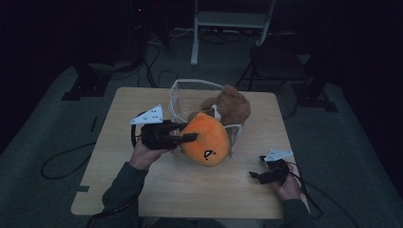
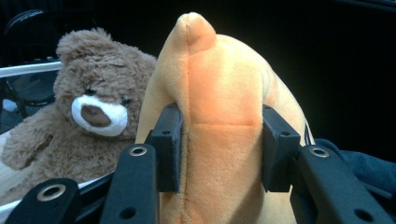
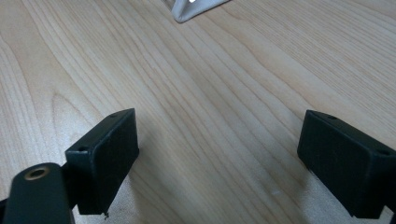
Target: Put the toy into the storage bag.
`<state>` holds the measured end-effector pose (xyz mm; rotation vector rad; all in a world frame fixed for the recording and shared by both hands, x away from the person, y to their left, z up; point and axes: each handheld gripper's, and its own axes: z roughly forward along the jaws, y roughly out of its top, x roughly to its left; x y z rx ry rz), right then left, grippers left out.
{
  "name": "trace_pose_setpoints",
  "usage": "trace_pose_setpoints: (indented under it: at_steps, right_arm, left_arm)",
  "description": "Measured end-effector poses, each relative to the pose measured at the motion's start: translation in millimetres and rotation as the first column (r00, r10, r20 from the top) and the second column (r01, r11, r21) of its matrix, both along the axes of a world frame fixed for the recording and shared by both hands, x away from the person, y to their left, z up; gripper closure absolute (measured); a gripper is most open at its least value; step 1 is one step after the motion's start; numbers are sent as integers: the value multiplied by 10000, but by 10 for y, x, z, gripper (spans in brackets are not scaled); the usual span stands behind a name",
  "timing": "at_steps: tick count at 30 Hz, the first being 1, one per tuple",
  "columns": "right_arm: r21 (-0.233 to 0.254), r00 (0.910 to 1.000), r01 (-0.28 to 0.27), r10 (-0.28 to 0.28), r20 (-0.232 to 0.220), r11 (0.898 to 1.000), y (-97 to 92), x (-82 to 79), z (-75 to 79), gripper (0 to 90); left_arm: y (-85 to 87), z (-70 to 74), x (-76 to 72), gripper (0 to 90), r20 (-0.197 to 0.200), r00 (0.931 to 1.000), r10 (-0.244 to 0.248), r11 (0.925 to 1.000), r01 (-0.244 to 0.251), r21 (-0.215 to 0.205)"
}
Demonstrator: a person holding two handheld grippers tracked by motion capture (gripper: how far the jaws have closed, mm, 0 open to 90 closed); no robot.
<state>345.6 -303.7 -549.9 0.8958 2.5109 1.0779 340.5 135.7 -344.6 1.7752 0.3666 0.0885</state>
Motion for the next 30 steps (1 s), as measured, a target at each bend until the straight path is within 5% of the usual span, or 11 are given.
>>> trace_pose_setpoints:
  at_steps: [30]
  right_arm:
    - [-7,10000,10,-10,4,10000,0,1,0,117]
  left_arm:
    - [27,132,111,581,103,9994,316,9995,-316,29]
